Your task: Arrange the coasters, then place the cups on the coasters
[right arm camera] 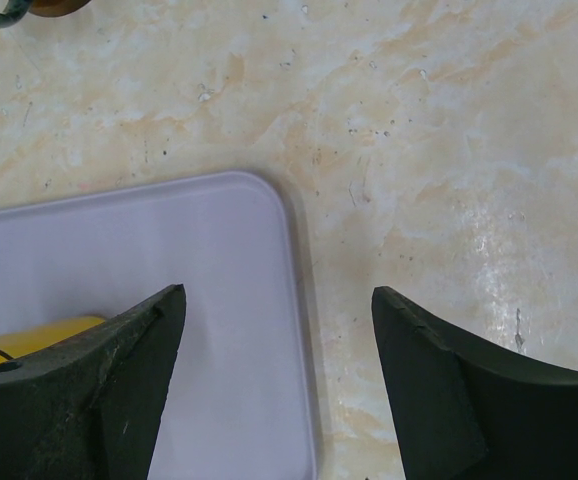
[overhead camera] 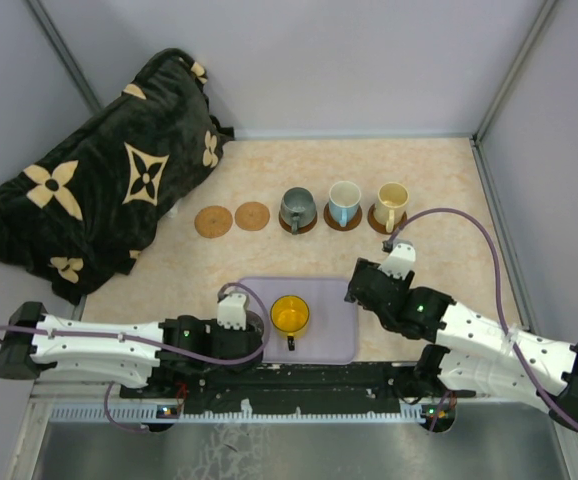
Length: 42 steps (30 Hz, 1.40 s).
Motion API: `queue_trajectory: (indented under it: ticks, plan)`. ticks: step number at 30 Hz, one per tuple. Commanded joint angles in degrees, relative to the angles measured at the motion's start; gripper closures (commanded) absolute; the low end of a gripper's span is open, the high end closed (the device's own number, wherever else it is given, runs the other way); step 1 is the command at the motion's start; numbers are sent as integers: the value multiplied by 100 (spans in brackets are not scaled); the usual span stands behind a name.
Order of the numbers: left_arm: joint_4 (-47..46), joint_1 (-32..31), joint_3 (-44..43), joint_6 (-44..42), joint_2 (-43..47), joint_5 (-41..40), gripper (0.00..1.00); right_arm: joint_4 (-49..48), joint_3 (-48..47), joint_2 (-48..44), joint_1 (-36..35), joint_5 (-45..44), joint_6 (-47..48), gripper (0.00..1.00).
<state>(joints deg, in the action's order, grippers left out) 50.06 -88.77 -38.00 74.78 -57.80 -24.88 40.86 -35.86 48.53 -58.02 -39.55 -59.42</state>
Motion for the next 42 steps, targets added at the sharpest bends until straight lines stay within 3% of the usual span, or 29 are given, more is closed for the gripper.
queue_trajectory:
  ticks: [1, 6, 8, 11, 16, 25, 39, 42]
  plan:
    - [491, -24, 20, 598, 193, -363, 43, -176, 0, -55, -34, -70, -127, 25]
    - [863, -23, 99, 962, 443, -409, 64, -166, 13, -38, -34, -96, -170, 25]
    - [899, -21, 93, 974, 496, -402, 68, -171, 17, -37, -32, -90, -196, 25]
    - [897, -27, 96, 933, 467, -441, 64, -205, 34, -16, -41, -67, -210, 25]
    - [778, -26, 87, 852, 265, -553, 51, -233, 11, 30, -34, -49, -208, 25]
    - [649, -26, 71, 756, -96, -651, 50, -199, 17, 10, -37, -64, -219, 24]
    - [557, -21, 88, 707, -346, -990, 87, -263, 78, 7, -34, -53, -227, 24]
    - [601, -26, 22, 674, -367, -1109, 89, -282, 88, 6, -34, -53, -228, 25]
